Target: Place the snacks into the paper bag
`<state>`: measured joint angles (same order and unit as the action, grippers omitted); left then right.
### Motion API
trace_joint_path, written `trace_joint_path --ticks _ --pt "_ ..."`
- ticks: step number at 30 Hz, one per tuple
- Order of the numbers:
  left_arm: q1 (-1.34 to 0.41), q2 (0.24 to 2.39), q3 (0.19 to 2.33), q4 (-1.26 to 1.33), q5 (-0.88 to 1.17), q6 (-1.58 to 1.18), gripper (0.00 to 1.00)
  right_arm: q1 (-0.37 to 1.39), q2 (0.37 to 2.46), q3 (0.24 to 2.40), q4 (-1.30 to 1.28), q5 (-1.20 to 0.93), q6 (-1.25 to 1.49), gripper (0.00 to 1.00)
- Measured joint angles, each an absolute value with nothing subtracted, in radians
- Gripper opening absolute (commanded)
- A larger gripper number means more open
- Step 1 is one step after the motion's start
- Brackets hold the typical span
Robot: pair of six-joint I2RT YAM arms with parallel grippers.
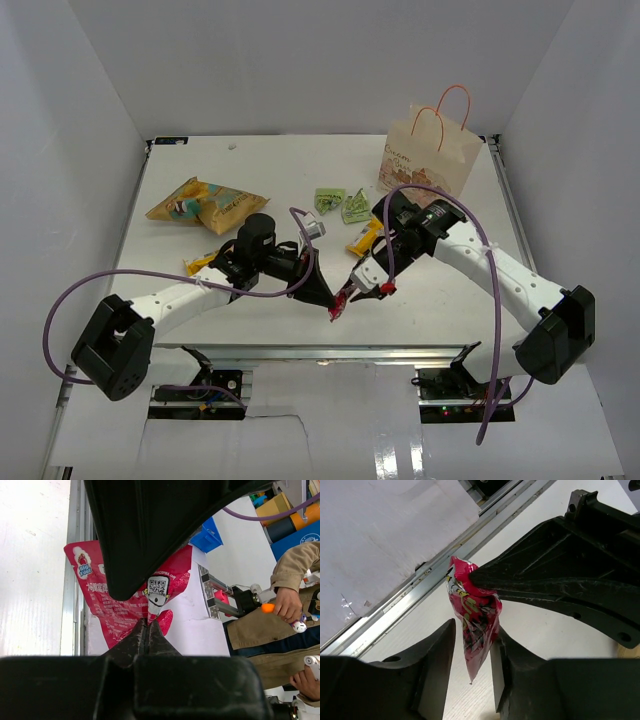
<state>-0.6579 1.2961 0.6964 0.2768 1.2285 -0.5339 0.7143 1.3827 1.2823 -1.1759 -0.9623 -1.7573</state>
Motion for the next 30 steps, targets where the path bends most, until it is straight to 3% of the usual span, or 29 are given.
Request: trace_joint_path --ticks 6,8,11,15,18,19,25,30 --pt "-0.657 1.296 0.706 0.273 1.203 -0.536 0.26 0.716 1.383 1.282 -1.115 -0.943 -1.656 0.15" --pt "-0.657 1.293 0.708 0.273 1.187 -0.538 0.31 0.716 1.382 1.282 -1.106 -0.935 -1.631 0.13" --pt "-0.657 1.270 0.709 0.272 1.144 -0.529 0.72 0.714 1.381 1.282 -1.093 -0.918 -1.603 0.08" --pt "-0.656 1.194 0.706 0.266 1.058 -0.531 0.75 0.678 1.359 1.282 -1.087 -0.910 -1.566 0.08" --pt "-0.656 1.110 0.693 0.261 0.972 -0.522 0.88 0.602 1.327 1.288 -1.080 -0.914 -1.523 0.08" --pt "-0.656 1.070 0.684 0.249 0.924 -0.514 0.98 0.566 1.319 1.296 -1.073 -0.920 -1.495 0.08" --pt "-0.656 0.861 0.644 0.131 0.550 -0.482 0.98 0.293 1.292 1.409 -0.826 -0.925 -1.088 0.08" --pt "-0.651 0.729 0.611 0.017 0.203 -0.504 0.98 0.147 1.259 1.454 -0.469 -0.735 -0.546 0.08"
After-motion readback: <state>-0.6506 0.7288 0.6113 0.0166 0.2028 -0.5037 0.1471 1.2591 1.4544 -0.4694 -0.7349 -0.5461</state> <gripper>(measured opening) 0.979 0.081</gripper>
